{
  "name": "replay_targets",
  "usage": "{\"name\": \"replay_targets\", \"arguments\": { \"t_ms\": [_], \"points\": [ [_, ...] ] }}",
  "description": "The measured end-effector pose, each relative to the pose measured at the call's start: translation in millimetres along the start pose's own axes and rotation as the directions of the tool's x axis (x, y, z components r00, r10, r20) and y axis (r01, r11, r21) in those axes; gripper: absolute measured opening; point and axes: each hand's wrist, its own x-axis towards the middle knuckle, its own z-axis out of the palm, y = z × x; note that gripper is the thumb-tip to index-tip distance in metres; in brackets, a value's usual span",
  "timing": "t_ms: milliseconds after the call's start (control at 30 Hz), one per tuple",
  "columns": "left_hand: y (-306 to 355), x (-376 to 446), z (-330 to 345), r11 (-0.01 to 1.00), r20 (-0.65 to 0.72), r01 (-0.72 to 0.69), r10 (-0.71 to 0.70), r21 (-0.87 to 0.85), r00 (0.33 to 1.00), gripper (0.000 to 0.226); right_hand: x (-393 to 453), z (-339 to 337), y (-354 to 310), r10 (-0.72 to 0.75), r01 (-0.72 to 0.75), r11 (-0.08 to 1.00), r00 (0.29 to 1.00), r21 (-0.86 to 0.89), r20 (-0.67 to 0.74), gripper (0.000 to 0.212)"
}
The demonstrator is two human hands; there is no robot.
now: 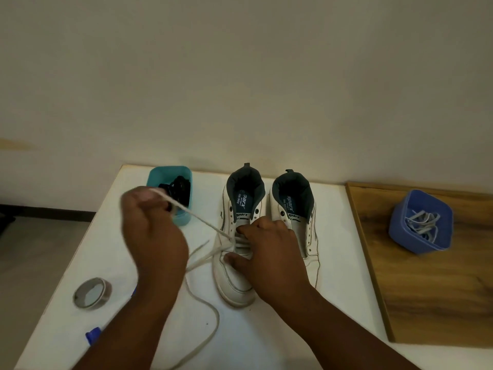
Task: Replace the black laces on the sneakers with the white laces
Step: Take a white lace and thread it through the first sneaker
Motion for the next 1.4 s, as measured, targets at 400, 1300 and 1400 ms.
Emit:
{"name": "replay_targets", "arguments": {
  "t_ms": [400,1300,1400],
  "points": [
    [-50.1,-10.6,8.3,0.703,0.713,-0.388,-0.242,0.597,0.658,0.033,-0.2,0.3,1.2,0.003,-0.003,1.0,1.0,-0.018,-0.022,0.042],
    [-45.3,-14.7,6.5,0.675,0.657,-0.4,-0.166,0.619,0.736,0.021,1.6,3.7,5.9,0.006,-0.006,1.0,1.0,-0.023,-0.008,0.05],
    [-42.7,-14.8,5.4,0.577,0.653,-0.492,-0.098,0.652,0.751,0.026,1.5,4.0,6.0,0.004,-0.004,0.999,1.0,-0.033,-0.006,0.05]
  ]
}}
